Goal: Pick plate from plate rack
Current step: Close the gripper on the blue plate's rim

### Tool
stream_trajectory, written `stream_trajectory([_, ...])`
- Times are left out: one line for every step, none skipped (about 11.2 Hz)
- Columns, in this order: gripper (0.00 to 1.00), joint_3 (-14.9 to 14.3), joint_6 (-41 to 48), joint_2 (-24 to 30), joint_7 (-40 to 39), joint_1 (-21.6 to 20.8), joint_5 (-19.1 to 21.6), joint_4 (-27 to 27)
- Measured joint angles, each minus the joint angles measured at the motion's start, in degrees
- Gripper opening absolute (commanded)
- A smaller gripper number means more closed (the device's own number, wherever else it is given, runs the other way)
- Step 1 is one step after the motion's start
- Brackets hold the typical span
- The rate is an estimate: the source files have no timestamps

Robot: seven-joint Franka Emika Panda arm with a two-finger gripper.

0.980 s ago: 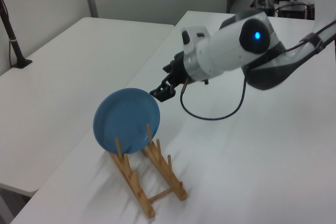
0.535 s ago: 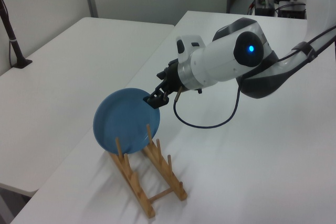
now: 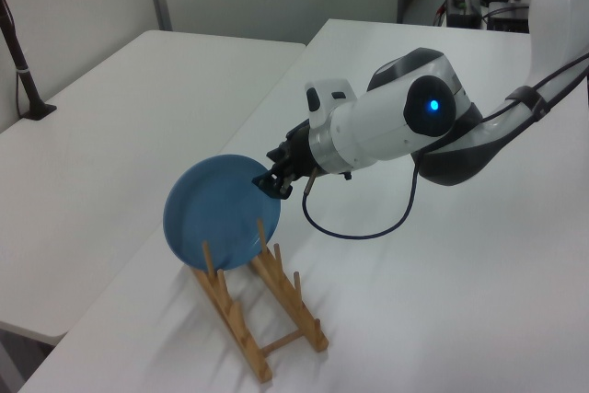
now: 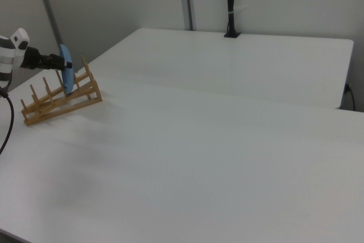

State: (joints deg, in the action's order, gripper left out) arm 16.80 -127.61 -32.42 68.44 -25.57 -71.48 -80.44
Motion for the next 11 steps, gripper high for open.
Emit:
stream_trajectory([0.21, 0.0, 0.0, -0.1, 0.4, 0.0, -0.2, 0.0])
stream_trajectory([0.11, 0.0, 0.0, -0.1, 0.5, 0.0, -0.3, 0.1])
stream_trajectory([0.07, 0.0, 0.0, -0.1, 0.5, 0.0, -0.3, 0.1])
stream_trajectory([0.0, 0.0, 0.0, -0.1, 0.6, 0.0, -0.4, 0.1])
stream_trajectory([0.0, 0.0, 0.0, -0.1, 0.6, 0.0, -0.8, 0.1])
stream_trajectory([0.0, 0.0, 0.0, -0.1, 0.6, 0.0, -1.4, 0.1])
stream_trajectory([0.0, 0.0, 0.0, -0.2, 0.6, 0.0, -1.9, 0.1])
stream_trajectory([0.0, 0.0, 0.0, -0.2, 0.6, 0.0, -2.0, 0.1])
stream_trajectory([0.0, 0.0, 0.0, -0.2, 0.6, 0.0, -2.0, 0.1])
stream_trajectory([0.0, 0.0, 0.0, -0.2, 0.6, 0.0, -2.2, 0.1])
stream_trajectory([0.0, 0.0, 0.0, -0.2, 0.6, 0.0, -2.5, 0.1])
